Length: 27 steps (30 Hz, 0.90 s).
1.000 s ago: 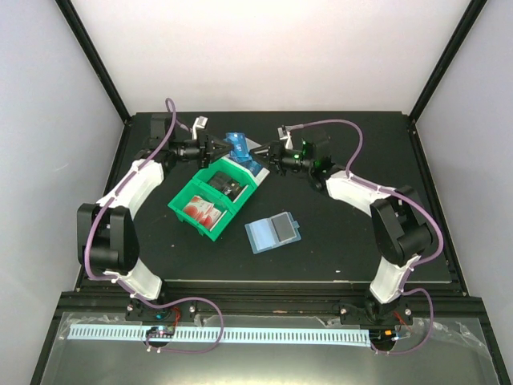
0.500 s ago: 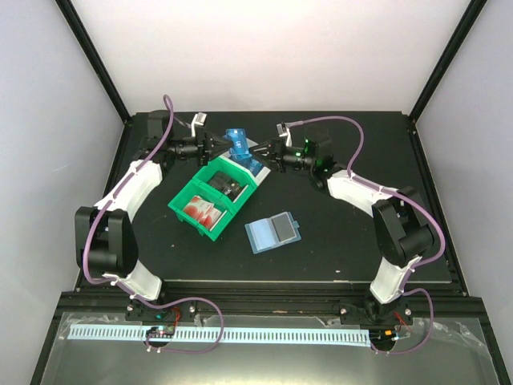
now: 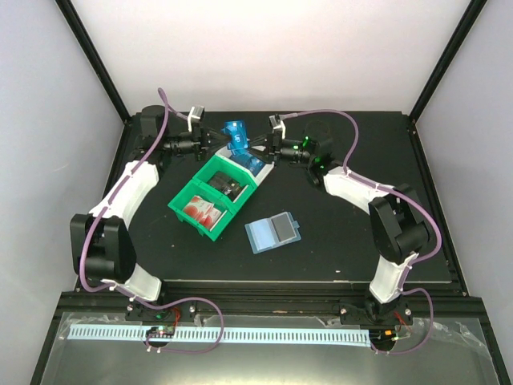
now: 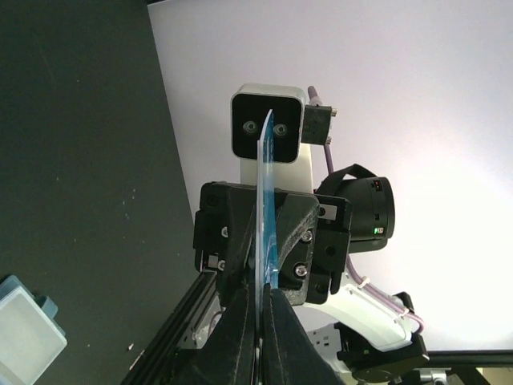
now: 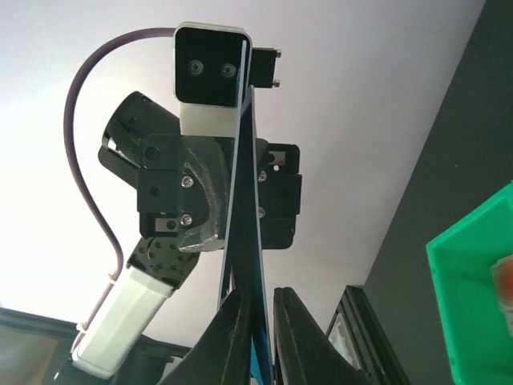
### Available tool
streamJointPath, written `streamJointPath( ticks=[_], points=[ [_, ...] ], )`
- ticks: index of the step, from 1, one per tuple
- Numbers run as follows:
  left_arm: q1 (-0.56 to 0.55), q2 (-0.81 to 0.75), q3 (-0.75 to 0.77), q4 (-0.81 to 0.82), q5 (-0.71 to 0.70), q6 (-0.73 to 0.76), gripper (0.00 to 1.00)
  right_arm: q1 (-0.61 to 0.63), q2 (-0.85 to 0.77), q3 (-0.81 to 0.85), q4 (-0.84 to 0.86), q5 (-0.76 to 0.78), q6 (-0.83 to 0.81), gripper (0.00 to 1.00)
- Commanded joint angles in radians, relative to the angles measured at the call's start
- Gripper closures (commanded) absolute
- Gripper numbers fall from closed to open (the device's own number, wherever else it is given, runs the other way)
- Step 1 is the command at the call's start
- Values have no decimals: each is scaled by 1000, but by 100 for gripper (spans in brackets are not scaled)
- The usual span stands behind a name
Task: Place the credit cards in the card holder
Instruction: Pick up the credit card from the storage box.
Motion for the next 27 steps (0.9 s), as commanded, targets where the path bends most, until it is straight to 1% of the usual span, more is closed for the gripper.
streamJointPath(
  ticks=[1,3,4,10,14,27],
  points=[
    [-12,-24,18,22,35,16,98,15,9,48,100,-26,56,92],
    [-11,-20,13,19,33,15,98,13,8,52,122,-20,77,99],
    [-10,-18,13,18,30,15,98,13,8,53,129,-15,88,99],
    [3,-12,15,4,15,26,98,3,-23,36,107,40,102,99],
    [10,-5,11,-2,19,33,95,-12,-42,24,82,68,113,99],
    [31,25,-18,1,34,47,93,-46,-63,17,32,92,157,99]
  ],
)
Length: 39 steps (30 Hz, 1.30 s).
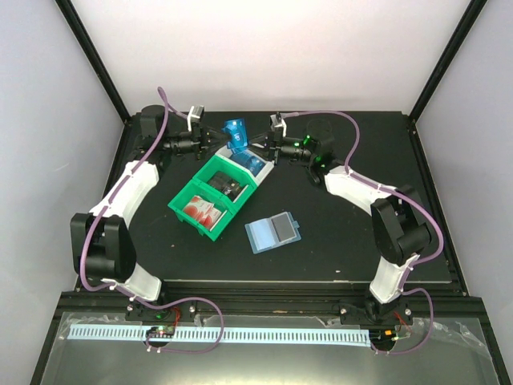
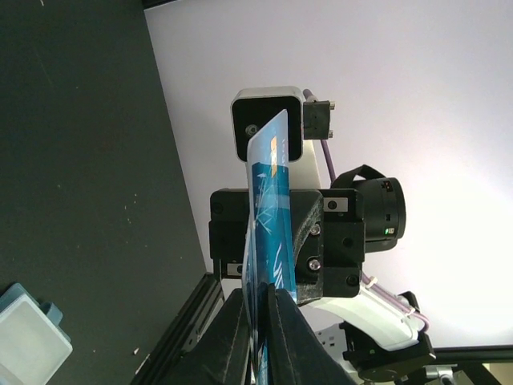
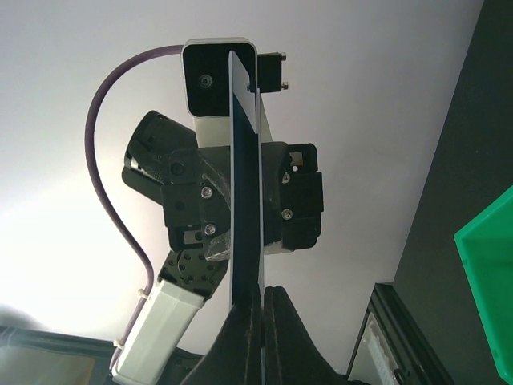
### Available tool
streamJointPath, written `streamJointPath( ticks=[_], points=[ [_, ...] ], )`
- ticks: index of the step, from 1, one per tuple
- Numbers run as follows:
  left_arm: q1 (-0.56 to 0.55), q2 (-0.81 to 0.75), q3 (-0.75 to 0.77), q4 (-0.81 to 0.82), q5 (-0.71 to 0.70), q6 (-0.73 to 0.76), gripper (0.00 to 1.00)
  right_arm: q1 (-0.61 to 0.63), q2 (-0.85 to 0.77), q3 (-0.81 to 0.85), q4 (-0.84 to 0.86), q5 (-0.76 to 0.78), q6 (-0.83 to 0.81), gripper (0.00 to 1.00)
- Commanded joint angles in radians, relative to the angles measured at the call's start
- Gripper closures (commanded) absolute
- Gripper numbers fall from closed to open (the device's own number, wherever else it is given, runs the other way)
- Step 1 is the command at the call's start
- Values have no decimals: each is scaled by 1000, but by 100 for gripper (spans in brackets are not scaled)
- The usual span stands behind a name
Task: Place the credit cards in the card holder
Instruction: Pick up the credit card from the storage box, then insert the credit card into the card holder.
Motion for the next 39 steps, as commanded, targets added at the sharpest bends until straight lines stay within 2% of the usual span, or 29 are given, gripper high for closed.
streamJointPath(
  ticks=[1,17,20,25,28,32,35,39],
  points=[
    [19,26,-17,-15,30,31,93,-40,-48,5,18,76,25,99],
    [47,18,-44,-15,46,49,93,-81,-71,-22,-38,79,48,99],
    [48,12,-48,-17,48,55,96,-86,-75,-24,-37,77,50,99],
    [49,-10,-53,-85,6,112,99,-99,-114,-42,-131,111,-46,99],
    [40,-83,-105,-165,-108,186,99,-110,-183,-69,-301,170,-243,99],
    [-26,-234,-265,-162,-296,200,98,-109,-291,-125,-571,310,-511,99],
    [-149,-335,-382,-161,-474,185,98,-106,-373,-190,-734,452,-658,99],
    [-325,-413,-551,-71,-681,71,98,-88,-473,-299,-898,638,-807,99]
  ],
)
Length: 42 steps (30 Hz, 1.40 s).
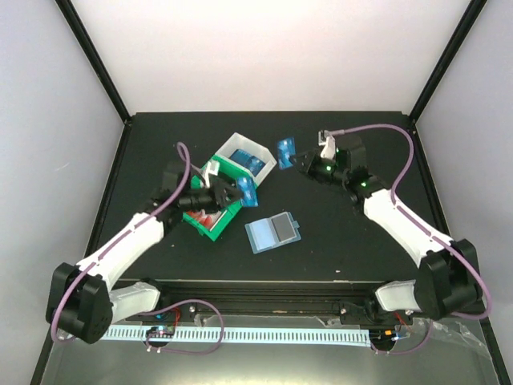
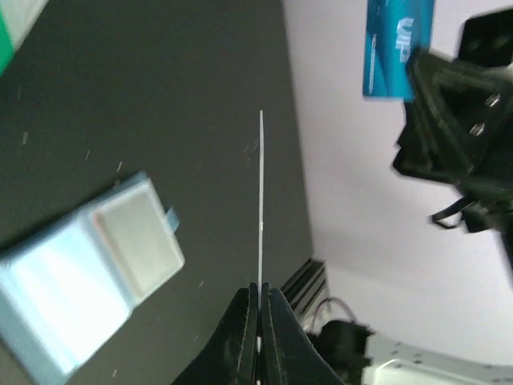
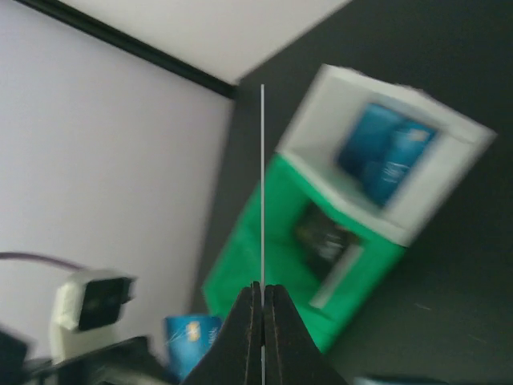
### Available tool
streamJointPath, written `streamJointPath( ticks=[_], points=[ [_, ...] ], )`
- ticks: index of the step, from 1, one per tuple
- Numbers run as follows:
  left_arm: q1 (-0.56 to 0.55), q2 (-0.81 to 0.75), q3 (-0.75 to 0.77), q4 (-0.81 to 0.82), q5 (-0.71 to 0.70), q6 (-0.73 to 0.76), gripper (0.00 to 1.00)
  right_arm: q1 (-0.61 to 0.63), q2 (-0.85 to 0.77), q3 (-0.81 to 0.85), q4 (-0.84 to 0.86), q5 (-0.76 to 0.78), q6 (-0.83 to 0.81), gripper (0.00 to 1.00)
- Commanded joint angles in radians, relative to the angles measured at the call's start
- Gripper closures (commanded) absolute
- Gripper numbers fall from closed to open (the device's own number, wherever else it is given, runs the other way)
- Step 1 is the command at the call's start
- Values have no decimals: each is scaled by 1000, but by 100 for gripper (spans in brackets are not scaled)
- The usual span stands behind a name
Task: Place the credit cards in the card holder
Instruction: Insert the credit card into the card holder.
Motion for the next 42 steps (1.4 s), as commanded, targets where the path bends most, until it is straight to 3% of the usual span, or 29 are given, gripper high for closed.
streamJointPath(
  ticks=[1,7,15,22,35,42],
  points=[
    [-170,-64,-160,94,-308,-111,98,20,-89,-123,-287,272,-267,99],
    [-386,-59,-315,246,-563,-276,98,50,-166,-312,-304,382,-303,99],
    [-517,136,-300,372,-640,-398,98,97,-177,-408,-282,451,-350,99],
    [-542,255,-292,444,-615,-462,98,147,-141,-436,-267,538,-367,99],
    [-556,229,-317,467,-680,-477,98,212,-90,-478,-210,557,-344,99],
    [-558,301,-303,551,-675,-494,98,230,-64,-484,-213,555,-335,99]
  ],
)
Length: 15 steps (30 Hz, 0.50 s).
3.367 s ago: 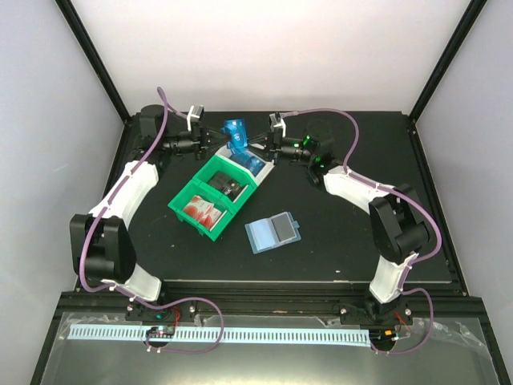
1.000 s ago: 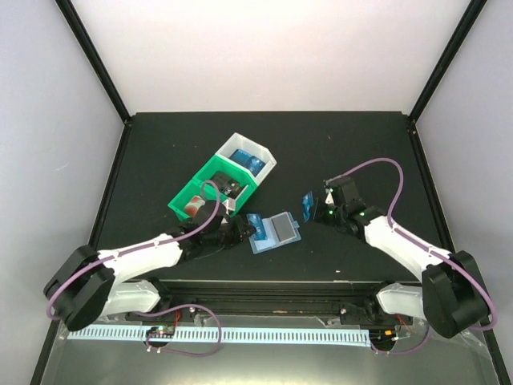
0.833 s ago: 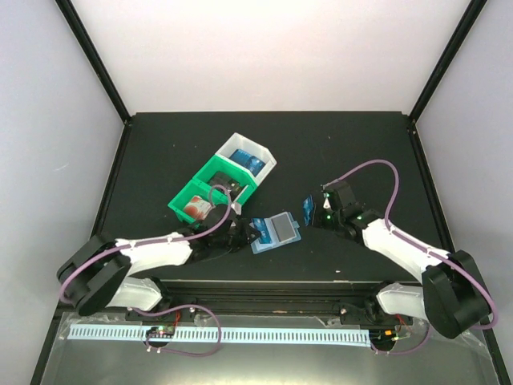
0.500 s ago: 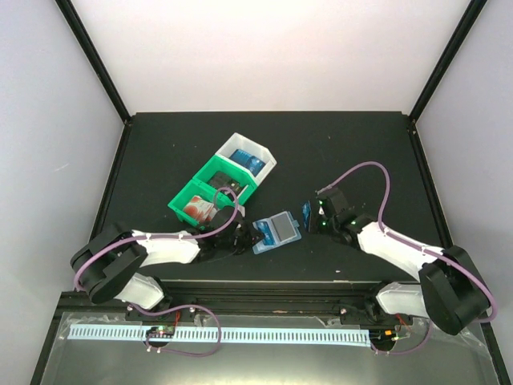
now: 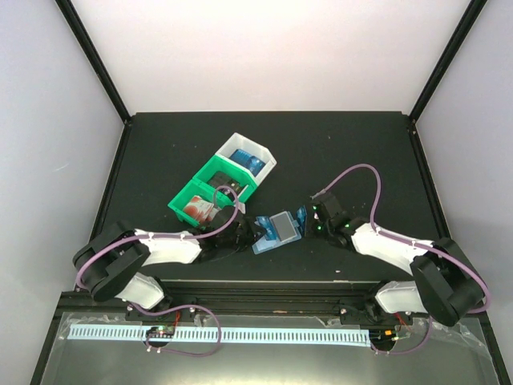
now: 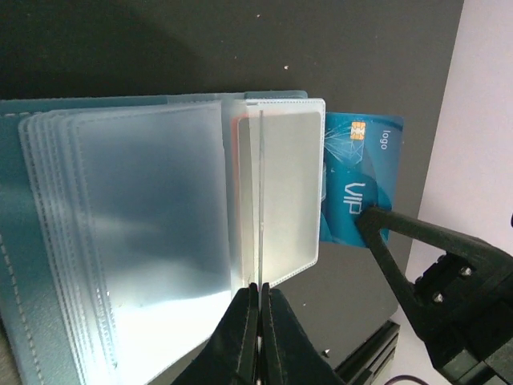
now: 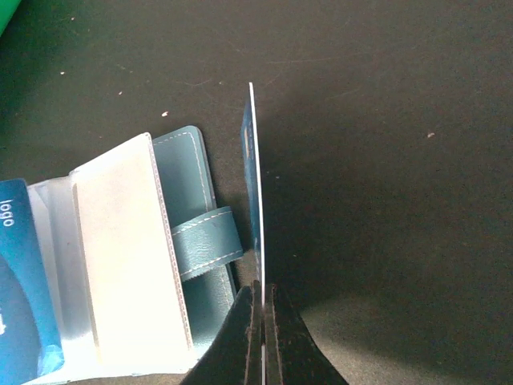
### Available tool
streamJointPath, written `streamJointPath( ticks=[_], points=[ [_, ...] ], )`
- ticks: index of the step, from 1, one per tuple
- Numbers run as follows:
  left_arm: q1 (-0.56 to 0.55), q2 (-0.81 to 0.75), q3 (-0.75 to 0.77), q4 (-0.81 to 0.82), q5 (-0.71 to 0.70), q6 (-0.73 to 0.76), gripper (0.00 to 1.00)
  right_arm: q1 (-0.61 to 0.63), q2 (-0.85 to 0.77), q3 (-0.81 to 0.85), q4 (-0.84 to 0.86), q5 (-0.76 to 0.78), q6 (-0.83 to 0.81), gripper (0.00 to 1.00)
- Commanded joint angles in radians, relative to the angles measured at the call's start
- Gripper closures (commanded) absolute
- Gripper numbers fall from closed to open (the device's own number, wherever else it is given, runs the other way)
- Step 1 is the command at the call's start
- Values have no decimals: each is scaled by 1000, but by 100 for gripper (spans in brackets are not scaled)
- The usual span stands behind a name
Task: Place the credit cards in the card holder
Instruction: Insert the credit card into the card holder.
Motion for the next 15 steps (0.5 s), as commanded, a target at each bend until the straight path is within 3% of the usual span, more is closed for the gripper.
streamJointPath(
  ticks=[1,15],
  points=[
    [-7,44,24,89,-25,-31,98,15,17,-10,2,24,14,99],
    [-26,122,28,156,-21,-64,99,17,28,-30,7,0,38,99]
  ],
)
